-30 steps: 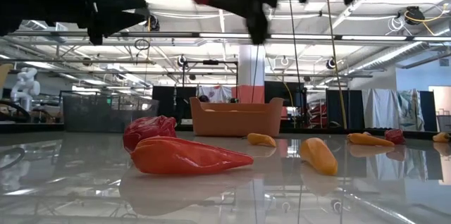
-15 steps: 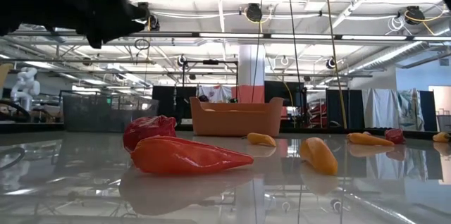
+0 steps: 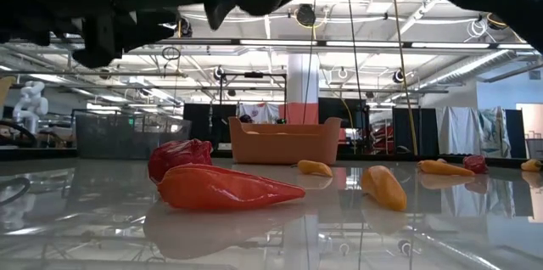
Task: Sort produce into baskets
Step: Put the red chili pepper into the yellow bin
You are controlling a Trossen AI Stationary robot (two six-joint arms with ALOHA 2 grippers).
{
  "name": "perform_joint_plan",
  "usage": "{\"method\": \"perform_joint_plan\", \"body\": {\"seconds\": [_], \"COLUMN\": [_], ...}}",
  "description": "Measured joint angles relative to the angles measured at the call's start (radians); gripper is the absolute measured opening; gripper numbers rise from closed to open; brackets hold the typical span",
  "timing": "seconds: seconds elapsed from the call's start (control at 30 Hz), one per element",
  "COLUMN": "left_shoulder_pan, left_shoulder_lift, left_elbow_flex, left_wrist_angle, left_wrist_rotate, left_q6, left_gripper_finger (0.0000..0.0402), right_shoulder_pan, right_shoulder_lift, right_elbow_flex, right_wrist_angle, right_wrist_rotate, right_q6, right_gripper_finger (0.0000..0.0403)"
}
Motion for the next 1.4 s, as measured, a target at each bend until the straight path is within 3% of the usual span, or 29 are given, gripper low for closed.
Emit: {"method": "perform_joint_plan", "body": {"seconds": [0.17, 0.43, 0.63, 0.8, 0.97, 1.13, 1.4], "left_shoulder_pan": [0.0, 0.0, 0.0, 0.0, 0.0, 0.0, 0.0], "left_shoulder_lift": [0.0, 0.0, 0.0, 0.0, 0.0, 0.0, 0.0], "left_elbow_flex": [0.0, 0.0, 0.0, 0.0, 0.0, 0.0, 0.0], "left_wrist_angle": [0.0, 0.0, 0.0, 0.0, 0.0, 0.0, 0.0], "left_wrist_rotate": [0.0, 0.0, -0.001, -0.001, -0.001, -0.001, -0.001], "left_q6": [0.0, 0.0, 0.0, 0.0, 0.0, -0.002, -0.003], "left_gripper_finger": [0.0228, 0.0228, 0.0228, 0.0228, 0.0228, 0.0228, 0.0228], "right_shoulder_pan": [-0.016, -0.02, -0.027, -0.023, 0.007, 0.054, 0.115], "right_shoulder_lift": [0.003, 0.003, -0.076, -0.196, -0.264, -0.287, -0.286], "right_elbow_flex": [0.0, 0.0, 0.0, 0.0, 0.0, 0.0, -0.001], "right_wrist_angle": [-0.023, -0.046, -0.301, -0.631, -0.926, -1.125, -1.325], "right_wrist_rotate": [-0.001, -0.028, -0.075, -0.086, -0.204, -0.289, -0.287], "right_q6": [0.021, 0.046, 0.038, 0.047, 0.1, 0.06, -0.136], "right_gripper_finger": [0.0108, 0.02, 0.024, 0.0247, 0.0247, 0.0247, 0.0247]}}
